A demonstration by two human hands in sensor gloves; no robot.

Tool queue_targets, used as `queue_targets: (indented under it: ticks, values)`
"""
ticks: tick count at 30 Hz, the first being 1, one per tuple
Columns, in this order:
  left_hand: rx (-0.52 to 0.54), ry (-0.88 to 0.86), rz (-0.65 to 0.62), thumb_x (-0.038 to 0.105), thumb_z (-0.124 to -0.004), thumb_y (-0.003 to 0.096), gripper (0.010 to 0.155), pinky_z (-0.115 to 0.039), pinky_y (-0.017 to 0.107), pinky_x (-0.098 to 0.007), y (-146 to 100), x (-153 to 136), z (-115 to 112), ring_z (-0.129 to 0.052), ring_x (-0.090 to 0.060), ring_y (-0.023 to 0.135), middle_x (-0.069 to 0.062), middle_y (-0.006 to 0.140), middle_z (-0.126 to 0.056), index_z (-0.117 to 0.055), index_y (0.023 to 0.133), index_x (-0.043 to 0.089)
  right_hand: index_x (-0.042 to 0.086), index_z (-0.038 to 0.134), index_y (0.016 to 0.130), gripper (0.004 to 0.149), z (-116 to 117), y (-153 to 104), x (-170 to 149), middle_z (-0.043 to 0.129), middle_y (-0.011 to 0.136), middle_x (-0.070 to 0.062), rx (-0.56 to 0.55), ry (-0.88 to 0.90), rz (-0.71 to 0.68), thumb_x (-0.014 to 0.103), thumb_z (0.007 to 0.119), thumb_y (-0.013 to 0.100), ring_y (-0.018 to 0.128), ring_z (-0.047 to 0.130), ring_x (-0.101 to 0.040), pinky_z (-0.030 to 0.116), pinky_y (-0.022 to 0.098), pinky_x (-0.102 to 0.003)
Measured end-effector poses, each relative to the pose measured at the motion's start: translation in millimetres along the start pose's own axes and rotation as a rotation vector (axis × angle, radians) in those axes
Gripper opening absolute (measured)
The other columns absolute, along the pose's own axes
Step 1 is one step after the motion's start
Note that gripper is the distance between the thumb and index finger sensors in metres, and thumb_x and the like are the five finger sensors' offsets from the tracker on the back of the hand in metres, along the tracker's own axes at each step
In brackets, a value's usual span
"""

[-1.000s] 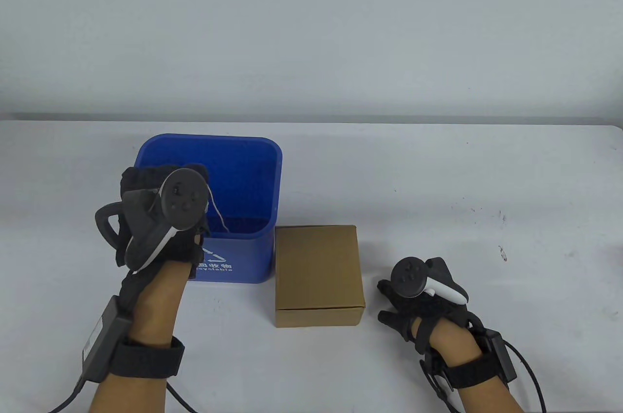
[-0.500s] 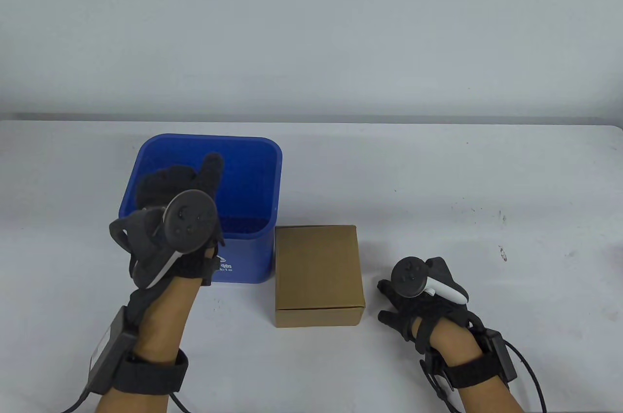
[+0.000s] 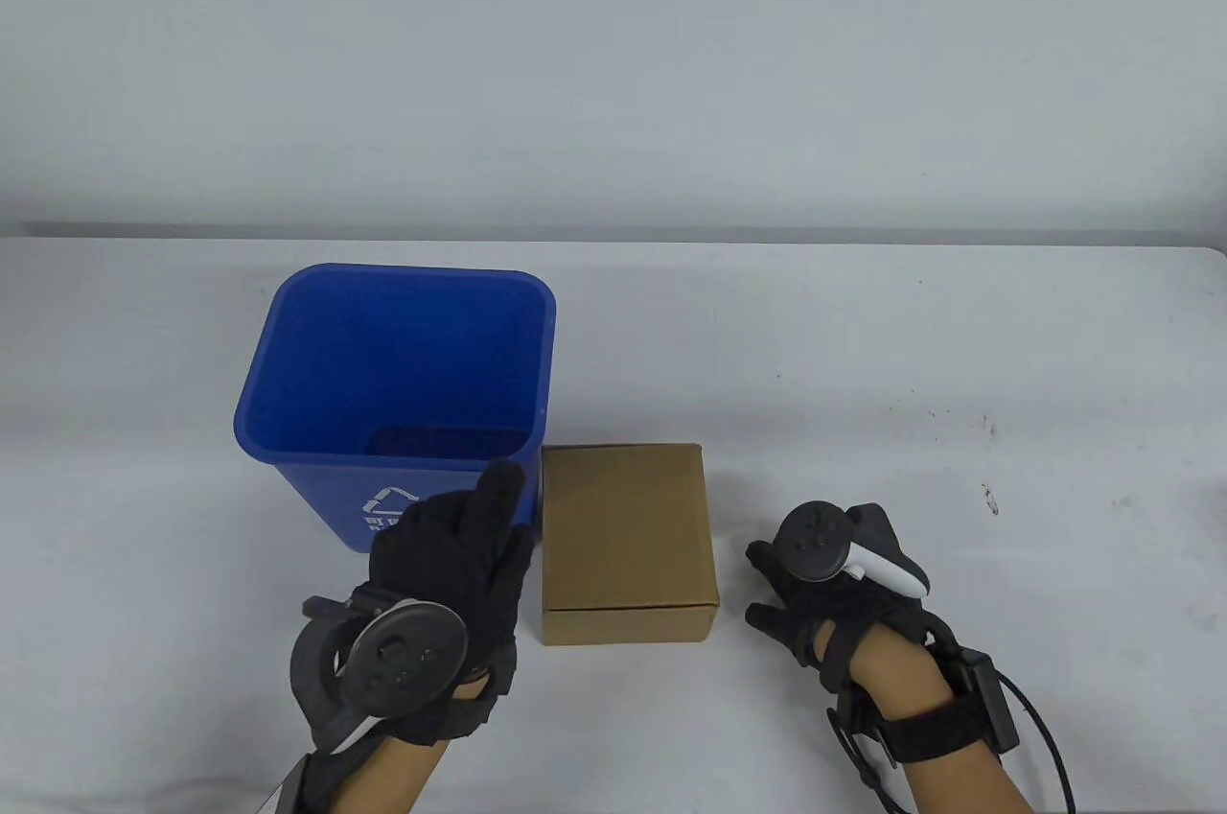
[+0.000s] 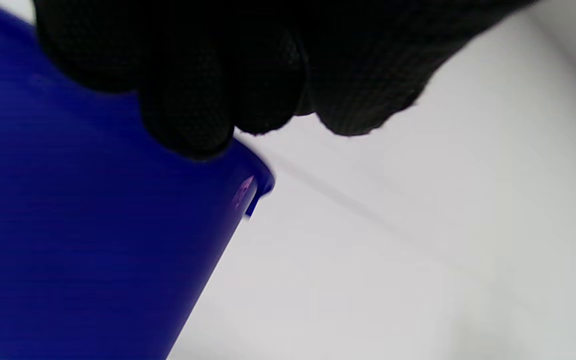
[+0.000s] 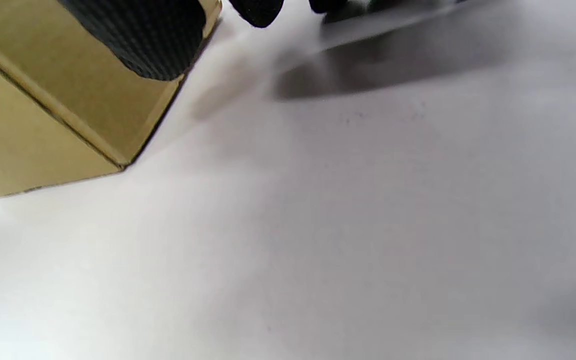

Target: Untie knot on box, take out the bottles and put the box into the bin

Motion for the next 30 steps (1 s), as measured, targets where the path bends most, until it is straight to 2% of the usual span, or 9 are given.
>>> queue_targets:
  ticks: [3, 6, 9, 14, 17, 21, 24, 30]
  values:
    - [-0.079, -0.008, 0.004, 0.042, -0.086, 0.047, 0.063, -0.079, 0.051, -0.052, -8, -11, -24, -0.097, -0.036, 0.064, -0.003, 0.086, -0.086, -0.069, 0.104, 0.023, 0.012, 0.028, 0.107, 0.073, -6, -4, 0, 0.02, 0.11, -0.021, -0.039, 0.023, -0.016, 0.044, 0.065, 0.052, 0.097, 0.029, -0.056, 0.035, 0.065, -0.071]
    - [-0.101, -0.033, -0.001, 0.043, -0.087, 0.0465, 0.061, -0.08, 0.051, -0.052, -17, -26, -45, -0.098, -0.037, 0.065, -0.004, 0.086, -0.088, -0.073, 0.103, 0.023, 0.012, 0.028, 0.107, 0.074, -13, -11, 5, 0.021, 0.11, -0.021, -0.087, 0.022, -0.038, 0.044, 0.065, 0.051, 0.097, 0.03, -0.056, 0.036, 0.064, -0.071]
    - [-0.162, -0.062, 0.007, 0.045, -0.087, 0.0465, 0.063, -0.078, 0.055, -0.056, -24, -36, -62, -0.097, -0.04, 0.072, -0.007, 0.091, -0.087, -0.072, 0.104, 0.022, 0.011, 0.029, 0.107, 0.074, -22, -21, 17, 0.022, 0.11, -0.021, -0.168, 0.015, -0.084, 0.044, 0.065, 0.051, 0.097, 0.031, -0.056, 0.037, 0.064, -0.071]
    - [-0.209, -0.032, -0.031, 0.048, -0.087, 0.0459, 0.068, -0.074, 0.061, -0.06, -31, -37, -70, -0.093, -0.043, 0.081, -0.008, 0.097, -0.083, -0.068, 0.106, 0.022, 0.01, 0.039, 0.106, 0.071, -36, -49, 53, 0.031, 0.109, -0.022, -0.378, -0.042, -0.201, 0.042, 0.067, 0.05, 0.096, 0.032, -0.057, 0.036, 0.064, -0.072]
    - [-0.243, -0.048, -0.052, 0.051, -0.087, 0.0454, 0.07, -0.068, 0.066, -0.065, -34, -34, -75, -0.086, -0.047, 0.09, -0.01, 0.103, -0.078, -0.068, 0.106, 0.022, 0.009, 0.045, 0.105, 0.069, -34, -65, 79, 0.035, 0.109, -0.022, -0.456, -0.073, -0.267, 0.042, 0.068, 0.05, 0.096, 0.035, -0.057, 0.037, 0.064, -0.072]
    - [-0.278, -0.02, -0.087, 0.054, -0.086, 0.0448, 0.074, -0.061, 0.07, -0.068, -36, -29, -81, -0.076, -0.051, 0.098, -0.012, 0.11, -0.069, -0.066, 0.107, 0.021, 0.01, 0.045, 0.105, 0.069, -19, -76, 112, 0.033, 0.11, -0.022, -0.463, -0.147, -0.348, 0.043, 0.069, 0.05, 0.097, 0.034, -0.057, 0.037, 0.064, -0.072]
    - [-0.297, -0.021, -0.087, 0.054, -0.086, 0.0449, 0.074, -0.059, 0.07, -0.069, -36, -28, -84, -0.074, -0.051, 0.099, -0.013, 0.11, -0.068, -0.065, 0.107, 0.021, 0.01, 0.044, 0.106, 0.07, -9, -78, 123, 0.032, 0.11, -0.021, -0.469, -0.175, -0.386, 0.044, 0.069, 0.05, 0.097, 0.034, -0.057, 0.037, 0.064, -0.072]
    - [-0.353, -0.027, -0.059, 0.05, -0.084, 0.0466, 0.069, -0.059, 0.069, -0.069, -36, -34, -94, -0.075, -0.051, 0.098, -0.013, 0.109, -0.069, -0.066, 0.107, 0.021, 0.01, 0.045, 0.105, 0.068, -10, -69, 114, 0.032, 0.11, -0.021, -0.468, -0.172, -0.359, 0.043, 0.068, 0.05, 0.097, 0.035, -0.056, 0.038, 0.064, -0.072]
Point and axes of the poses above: the tracker on the back of each hand, its own x axis roughly to the thumb side, its own y axis roughly from the wrist to the fingertips, z = x × y, the point moved 2 cm from there along y, roughly from the wrist to the fingertips
